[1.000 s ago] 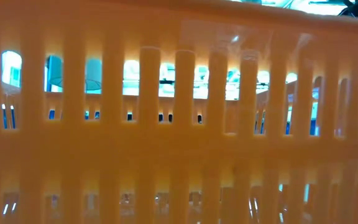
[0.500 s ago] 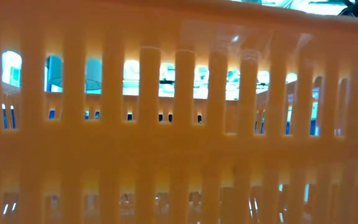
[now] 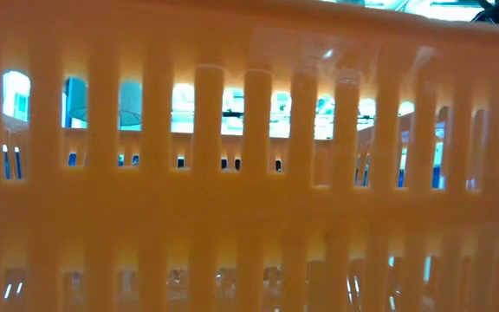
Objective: Stack baskets by color
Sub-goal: Stack the left black bin on the bottom right black bin
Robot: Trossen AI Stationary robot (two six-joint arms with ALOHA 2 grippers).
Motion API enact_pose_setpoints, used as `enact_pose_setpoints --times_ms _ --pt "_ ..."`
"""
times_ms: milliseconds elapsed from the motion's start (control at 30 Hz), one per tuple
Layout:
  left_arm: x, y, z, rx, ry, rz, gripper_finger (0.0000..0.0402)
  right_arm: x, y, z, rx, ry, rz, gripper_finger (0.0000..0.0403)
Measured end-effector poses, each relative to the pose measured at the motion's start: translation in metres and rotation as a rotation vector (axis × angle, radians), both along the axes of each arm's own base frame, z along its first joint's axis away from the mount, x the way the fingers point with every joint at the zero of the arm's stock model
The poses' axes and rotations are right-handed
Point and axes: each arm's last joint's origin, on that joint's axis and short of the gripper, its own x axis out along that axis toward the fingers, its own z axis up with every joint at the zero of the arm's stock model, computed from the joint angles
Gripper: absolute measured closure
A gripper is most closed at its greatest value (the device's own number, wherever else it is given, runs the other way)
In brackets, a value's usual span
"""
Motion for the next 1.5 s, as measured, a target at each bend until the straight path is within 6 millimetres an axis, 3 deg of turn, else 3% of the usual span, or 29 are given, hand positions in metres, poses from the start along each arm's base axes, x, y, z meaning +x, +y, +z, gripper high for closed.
enact_pose_setpoints --times_ms 167,467,733,1200,1500 --pt "0.003 -0.003 0.000 -0.035 -0.033 0.000 0.0393 0.000 0.000 0.000 0.000 -0.001 0.000 0.0268" --pt "0.008 -0.006 0.002 -0.032 -0.117 -0.026 0.0399 0.000 0.000 0.000 0.000 0.000 0.000 0.0268" --pt "0.013 0.003 0.017 -0.030 -0.234 0.006 0.0401 0.000 0.000 0.000 0.000 0.000 0.000 0.0268" --pt "0.026 0.044 0.057 -0.046 -0.430 0.035 0.0401 0.000 0.000 0.000 0.000 -0.001 0.000 0.0268" --pt "0.048 0.083 0.077 0.010 -0.590 -0.006 0.0401 0.000 0.000 0.000 0.000 -0.001 0.000 0.0268"
